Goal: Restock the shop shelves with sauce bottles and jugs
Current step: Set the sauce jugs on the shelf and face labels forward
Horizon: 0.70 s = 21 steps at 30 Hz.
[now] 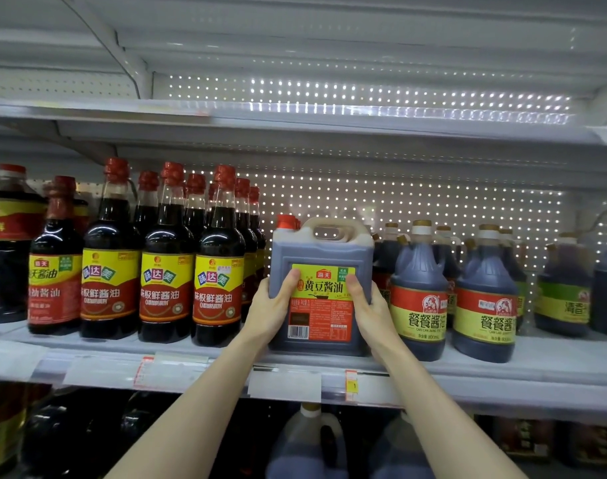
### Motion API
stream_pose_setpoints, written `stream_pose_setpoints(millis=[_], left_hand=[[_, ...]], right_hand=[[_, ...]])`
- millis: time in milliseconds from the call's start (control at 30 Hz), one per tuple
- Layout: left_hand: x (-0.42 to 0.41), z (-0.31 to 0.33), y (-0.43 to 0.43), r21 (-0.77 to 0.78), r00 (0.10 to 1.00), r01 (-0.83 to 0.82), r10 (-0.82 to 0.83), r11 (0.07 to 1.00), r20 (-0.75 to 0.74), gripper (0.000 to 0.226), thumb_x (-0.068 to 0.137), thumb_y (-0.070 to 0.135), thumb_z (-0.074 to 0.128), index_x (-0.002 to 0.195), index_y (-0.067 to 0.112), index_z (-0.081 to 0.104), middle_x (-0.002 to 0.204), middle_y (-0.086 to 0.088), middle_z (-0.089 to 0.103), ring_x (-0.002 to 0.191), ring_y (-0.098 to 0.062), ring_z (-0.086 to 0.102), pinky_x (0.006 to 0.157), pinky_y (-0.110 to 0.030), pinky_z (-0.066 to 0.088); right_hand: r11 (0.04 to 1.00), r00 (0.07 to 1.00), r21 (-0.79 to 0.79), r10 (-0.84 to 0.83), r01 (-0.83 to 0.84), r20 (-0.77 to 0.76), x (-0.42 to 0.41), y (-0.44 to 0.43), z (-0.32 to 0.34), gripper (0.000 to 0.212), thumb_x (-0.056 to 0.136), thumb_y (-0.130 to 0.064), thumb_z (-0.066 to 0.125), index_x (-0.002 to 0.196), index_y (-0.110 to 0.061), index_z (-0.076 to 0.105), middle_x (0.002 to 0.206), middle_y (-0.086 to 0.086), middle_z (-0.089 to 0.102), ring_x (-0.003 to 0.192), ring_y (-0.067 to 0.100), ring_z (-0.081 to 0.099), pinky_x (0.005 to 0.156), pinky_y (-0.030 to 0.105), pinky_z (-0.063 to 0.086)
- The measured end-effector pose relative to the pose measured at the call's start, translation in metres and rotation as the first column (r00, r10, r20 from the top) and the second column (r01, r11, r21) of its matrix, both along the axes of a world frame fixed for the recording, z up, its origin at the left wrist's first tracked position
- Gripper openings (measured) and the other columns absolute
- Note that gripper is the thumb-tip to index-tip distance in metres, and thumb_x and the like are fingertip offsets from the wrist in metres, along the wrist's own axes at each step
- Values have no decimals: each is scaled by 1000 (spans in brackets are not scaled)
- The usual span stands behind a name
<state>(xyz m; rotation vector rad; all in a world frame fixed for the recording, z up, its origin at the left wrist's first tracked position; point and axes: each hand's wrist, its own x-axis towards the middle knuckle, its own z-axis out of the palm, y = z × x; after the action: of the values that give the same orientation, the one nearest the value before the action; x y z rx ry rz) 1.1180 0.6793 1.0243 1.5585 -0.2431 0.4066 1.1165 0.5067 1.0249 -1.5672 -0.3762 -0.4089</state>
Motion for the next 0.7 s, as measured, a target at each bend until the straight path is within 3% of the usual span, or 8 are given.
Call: stream_pose_setpoints(millis=[67,200,300,400,500,700], left_hand=[[-4,3,1,22,1000,-8,8,1000,-27,91,62,78,59,130,18,48,111,0,69,98,-16,67,89,-37,54],[-18,12,2,64,999,-30,32,998,-22,64,83,55,59,131,16,45,117,0,64,97,-12,62,81,-26,49],[-35,12,7,157,996,-93,95,983,-1,67,88,53,56,140,13,40,134,-2,53,116,-17,53,93,-32,45],[-56,9,12,168,992,-125,122,978,27,74,87,56,56,145,15,35,143,-6,47,127,-21,47,103,-44,44],[-80,-3,13,180,990,-129,117,975,79,69,89,51,56,144,15,37,143,-7,47,126,-20,48,103,-41,44],[-121,-52,11,200,989,-118,97,973,112,55,88,43,61,134,15,50,120,1,56,111,-12,53,86,-22,41]], right_hand=[[1000,1000,-10,-16,15,-3,-1,0,1,47,83,-56,53,125,-33,48,110,-5,67,94,9,67,70,21,53],[996,998,-56,-62,62,2,-15,-3,8,41,93,-47,52,128,-26,48,113,-5,64,96,9,63,74,22,51],[986,993,-122,-111,115,36,-36,-4,12,51,95,-44,49,139,-19,41,118,-7,56,108,10,55,89,26,48],[979,988,-134,-148,153,43,-55,-6,8,63,94,-46,52,146,-14,35,137,1,50,126,17,49,103,34,43],[971,979,-127,-198,202,39,-77,-5,-4,66,93,-44,55,147,-13,33,145,7,44,125,17,47,98,28,42],[968,970,-66,-243,243,15,-114,4,-50,51,91,-38,62,133,-13,50,121,3,59,108,12,57,87,22,46]])
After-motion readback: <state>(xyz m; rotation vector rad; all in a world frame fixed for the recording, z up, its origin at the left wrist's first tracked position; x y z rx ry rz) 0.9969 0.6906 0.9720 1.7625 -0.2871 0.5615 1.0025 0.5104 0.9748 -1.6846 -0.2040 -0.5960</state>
